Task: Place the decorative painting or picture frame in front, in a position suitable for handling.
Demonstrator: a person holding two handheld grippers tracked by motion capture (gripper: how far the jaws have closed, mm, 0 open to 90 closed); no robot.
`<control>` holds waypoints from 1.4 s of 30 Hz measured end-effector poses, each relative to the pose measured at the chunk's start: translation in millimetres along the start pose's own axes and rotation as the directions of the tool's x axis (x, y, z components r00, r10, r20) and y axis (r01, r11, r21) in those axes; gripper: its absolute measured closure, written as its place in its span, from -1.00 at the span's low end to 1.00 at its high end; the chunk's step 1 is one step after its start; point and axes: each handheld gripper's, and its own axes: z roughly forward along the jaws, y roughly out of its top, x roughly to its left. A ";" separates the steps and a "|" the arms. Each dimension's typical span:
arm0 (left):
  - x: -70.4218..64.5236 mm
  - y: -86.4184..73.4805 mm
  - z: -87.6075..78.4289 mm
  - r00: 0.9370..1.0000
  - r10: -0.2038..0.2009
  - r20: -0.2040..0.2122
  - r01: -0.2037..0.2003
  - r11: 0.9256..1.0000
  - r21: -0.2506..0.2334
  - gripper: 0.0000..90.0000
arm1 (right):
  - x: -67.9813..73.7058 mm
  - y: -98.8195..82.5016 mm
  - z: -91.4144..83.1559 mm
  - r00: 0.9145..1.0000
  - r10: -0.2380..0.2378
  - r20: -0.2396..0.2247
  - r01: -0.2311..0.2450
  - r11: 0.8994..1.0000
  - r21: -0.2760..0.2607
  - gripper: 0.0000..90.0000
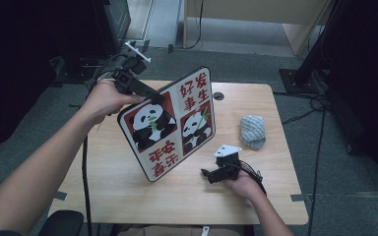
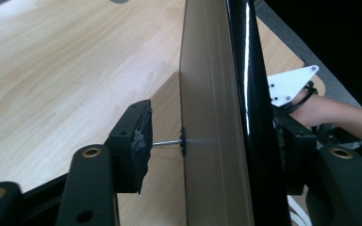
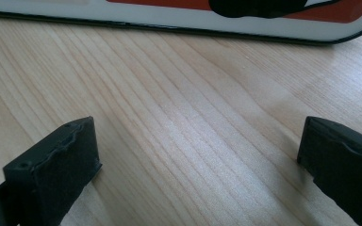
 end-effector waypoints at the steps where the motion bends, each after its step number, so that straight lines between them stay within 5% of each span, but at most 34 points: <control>1: 0.9 -0.9 0.1 1.000 -0.003 0.003 0.003 1.000 -0.008 -0.15 | 0.2 0.1 0.1 1.000 0.001 0.001 -0.001 1.000 0.000 -1.00; 5: 3.0 -2.1 0.6 0.999 -0.007 0.032 0.008 1.000 -0.022 -0.15 | 1.8 0.2 0.2 1.000 0.012 0.014 -0.012 1.000 0.000 -1.00; 7: 3.7 -2.2 -0.7 0.994 -0.006 0.107 0.012 0.998 -0.057 -0.33 | 2.1 0.2 0.2 1.000 0.013 0.016 -0.013 1.000 -0.001 -1.00; 9: 2.9 -1.1 -3.2 0.994 -0.009 0.107 0.017 0.997 -0.080 -0.31 | 2.3 0.2 0.3 1.000 0.014 0.017 -0.014 1.000 -0.001 -1.00; 15: -2.0 -2.2 -5.1 0.999 0.016 0.048 -0.013 0.999 -0.051 -0.27 | 2.0 -0.4 -0.3 1.000 0.009 0.014 -0.009 1.000 -0.002 -1.00; 22: -6.9 -10.6 -15.0 0.999 0.035 0.001 -0.035 0.998 -0.049 -0.26 | -4.3 0.1 -4.8 0.998 0.064 -0.012 -0.064 0.998 -0.013 -0.91; 29: -8.1 -22.3 -24.6 0.999 0.034 0.003 -0.034 0.997 -0.074 -0.26 | -9.6 2.7 -10.2 0.998 0.067 0.013 -0.067 0.998 -0.007 -0.90; 42: -11.4 -53.7 -40.8 0.999 0.040 -0.023 -0.043 0.991 -0.125 -0.27 | -24.5 11.6 -32.7 0.991 0.124 -0.047 -0.126 0.990 -0.055 -0.71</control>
